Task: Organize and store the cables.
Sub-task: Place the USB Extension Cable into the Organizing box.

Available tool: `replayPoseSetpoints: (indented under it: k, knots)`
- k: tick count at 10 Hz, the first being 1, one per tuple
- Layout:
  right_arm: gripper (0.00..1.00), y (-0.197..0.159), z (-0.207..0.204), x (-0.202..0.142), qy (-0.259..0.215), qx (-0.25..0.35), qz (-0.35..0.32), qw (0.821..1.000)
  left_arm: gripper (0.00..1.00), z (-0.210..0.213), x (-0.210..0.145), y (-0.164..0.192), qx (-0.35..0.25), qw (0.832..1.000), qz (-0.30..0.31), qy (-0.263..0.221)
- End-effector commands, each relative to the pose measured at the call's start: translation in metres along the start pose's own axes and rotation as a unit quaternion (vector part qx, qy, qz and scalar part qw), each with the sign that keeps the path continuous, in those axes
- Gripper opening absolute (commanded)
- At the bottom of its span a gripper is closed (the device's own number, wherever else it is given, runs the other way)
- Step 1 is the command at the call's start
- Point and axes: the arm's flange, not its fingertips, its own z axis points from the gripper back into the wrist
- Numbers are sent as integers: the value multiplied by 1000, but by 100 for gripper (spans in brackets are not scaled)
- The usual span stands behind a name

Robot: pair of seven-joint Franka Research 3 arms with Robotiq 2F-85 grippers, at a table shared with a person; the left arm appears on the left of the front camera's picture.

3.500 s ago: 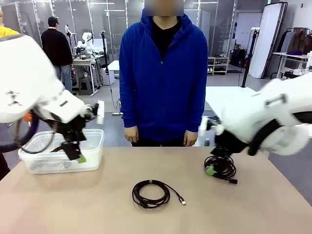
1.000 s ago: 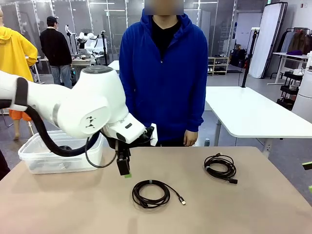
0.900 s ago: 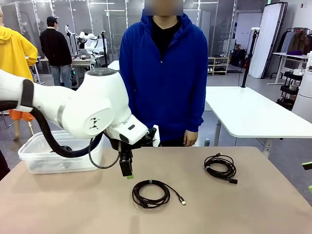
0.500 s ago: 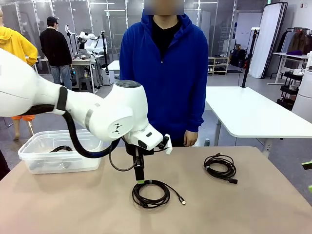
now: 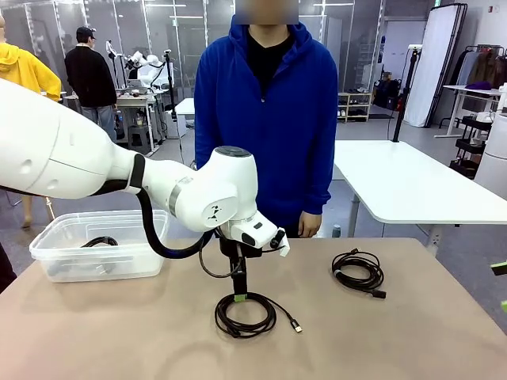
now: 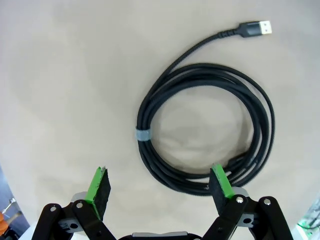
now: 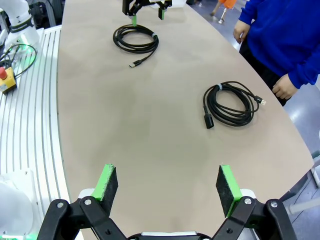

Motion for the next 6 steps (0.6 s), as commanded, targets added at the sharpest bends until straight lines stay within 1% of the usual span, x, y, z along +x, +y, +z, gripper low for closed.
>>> replayPoseSetpoints:
  k: [1, 2, 4, 6]
  knots:
    - [100, -3, 0, 1, -5, -2, -1, 1000, 100, -6, 12, 9, -2, 1000, -3, 19]
    - [100, -3, 0, 1, -5, -2, -1, 1000, 100, -14, 16, 18, -9, 1000, -2, 23]
    - [100, -3, 0, 1, -5, -2, -1, 1000, 100, -27, 24, 21, -23, 999, -7, 37]
    - [100, -3, 0, 1, -5, -2, -1, 1000, 100, -40, 28, 22, -23, 999, -17, 31]
